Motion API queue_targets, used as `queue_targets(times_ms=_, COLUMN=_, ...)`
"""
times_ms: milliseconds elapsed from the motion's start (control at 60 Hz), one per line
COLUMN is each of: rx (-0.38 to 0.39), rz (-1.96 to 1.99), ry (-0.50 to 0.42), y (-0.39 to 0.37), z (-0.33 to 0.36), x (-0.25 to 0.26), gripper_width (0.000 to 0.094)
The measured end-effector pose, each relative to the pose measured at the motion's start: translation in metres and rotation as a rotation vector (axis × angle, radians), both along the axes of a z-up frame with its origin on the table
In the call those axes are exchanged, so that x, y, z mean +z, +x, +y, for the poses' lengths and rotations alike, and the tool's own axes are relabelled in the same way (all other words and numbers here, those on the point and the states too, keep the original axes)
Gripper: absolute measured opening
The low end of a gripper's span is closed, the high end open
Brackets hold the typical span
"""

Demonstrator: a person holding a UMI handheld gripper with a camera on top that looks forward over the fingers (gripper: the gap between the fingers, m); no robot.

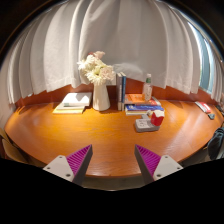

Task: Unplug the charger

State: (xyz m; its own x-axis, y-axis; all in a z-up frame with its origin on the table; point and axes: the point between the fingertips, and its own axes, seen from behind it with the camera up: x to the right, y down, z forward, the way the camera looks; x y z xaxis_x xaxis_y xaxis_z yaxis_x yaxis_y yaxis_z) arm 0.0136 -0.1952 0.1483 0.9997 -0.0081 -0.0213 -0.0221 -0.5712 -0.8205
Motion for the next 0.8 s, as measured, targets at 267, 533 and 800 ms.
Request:
queue_targets(times_ms=267, rx=-0.071, rz=-0.036, ry=0.024, y=0.077, z=0.031, x=-0.032, gripper_width=0.0859)
queue_targets(times_ms=533, rx=-0.158, rz=-0.078, ry=0.114, y=0.205, z=0.124, x=-0.048, gripper_width=0.086)
queue_targets(times_ms=800, rx=-0.101, rz=-0.089, ry=0.141, y=0.241, z=0.226, x=-0.082, gripper_width=0.0782)
